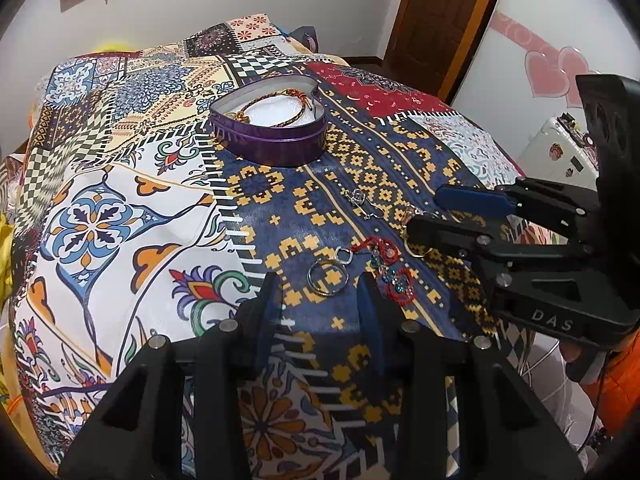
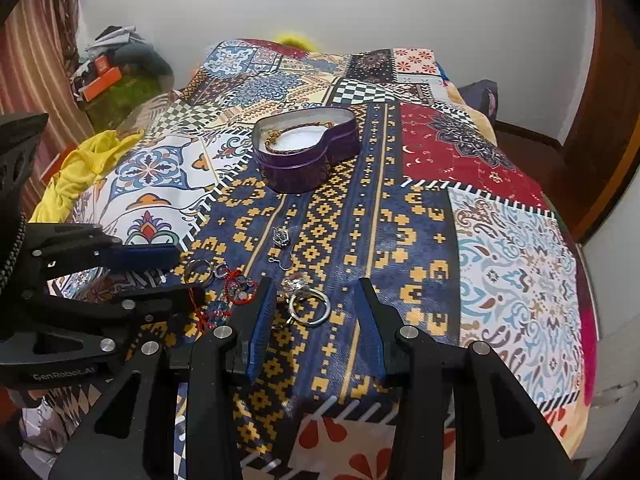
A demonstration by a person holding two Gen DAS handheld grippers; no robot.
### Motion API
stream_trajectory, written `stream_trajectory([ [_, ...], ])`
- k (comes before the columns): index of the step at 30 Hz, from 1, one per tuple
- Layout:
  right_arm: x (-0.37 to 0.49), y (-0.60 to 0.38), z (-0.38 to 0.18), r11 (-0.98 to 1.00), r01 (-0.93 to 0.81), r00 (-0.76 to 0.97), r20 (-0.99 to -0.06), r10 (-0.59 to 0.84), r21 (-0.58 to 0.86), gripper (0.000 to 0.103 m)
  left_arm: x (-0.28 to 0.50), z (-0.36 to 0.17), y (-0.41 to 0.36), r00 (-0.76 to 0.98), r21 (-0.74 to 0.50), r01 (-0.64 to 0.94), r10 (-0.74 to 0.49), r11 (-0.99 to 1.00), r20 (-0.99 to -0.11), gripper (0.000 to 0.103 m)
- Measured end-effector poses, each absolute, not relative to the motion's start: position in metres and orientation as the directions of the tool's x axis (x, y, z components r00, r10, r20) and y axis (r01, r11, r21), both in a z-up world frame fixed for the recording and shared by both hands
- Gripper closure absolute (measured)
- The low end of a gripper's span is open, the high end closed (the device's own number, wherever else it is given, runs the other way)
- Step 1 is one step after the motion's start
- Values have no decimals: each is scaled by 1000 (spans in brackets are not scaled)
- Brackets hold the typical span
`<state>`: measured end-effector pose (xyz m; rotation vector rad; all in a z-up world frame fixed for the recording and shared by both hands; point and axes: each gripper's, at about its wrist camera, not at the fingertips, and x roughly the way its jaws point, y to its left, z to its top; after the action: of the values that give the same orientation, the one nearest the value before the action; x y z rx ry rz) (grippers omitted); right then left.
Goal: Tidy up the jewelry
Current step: 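Grasp a silver ring with the left tool while the right tool grasps a silver pendant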
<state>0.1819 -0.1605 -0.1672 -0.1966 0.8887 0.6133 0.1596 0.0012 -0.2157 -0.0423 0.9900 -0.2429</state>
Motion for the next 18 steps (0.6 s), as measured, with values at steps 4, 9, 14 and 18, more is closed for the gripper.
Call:
stream_trajectory([
  [4,183,-159,-169,805,-586,467,-771,434,98,74,160,-217,1,535,-145,181,-221,973,-815,67],
  [9,184,-156,-171,798,-594,466,-768,440,97,78,163,-218,1,541,-143,181,-220,973,-811,80],
  [14,184,-158,-169,793,-599,456,-767,452,111,86,163,-218,2,544,-156,176,-228,972,-808,82],
  [18,182,-160,-166,792,-600,459,-761,458,114,95,162,-216,3,546,-154,172,-224,973,-807,82],
])
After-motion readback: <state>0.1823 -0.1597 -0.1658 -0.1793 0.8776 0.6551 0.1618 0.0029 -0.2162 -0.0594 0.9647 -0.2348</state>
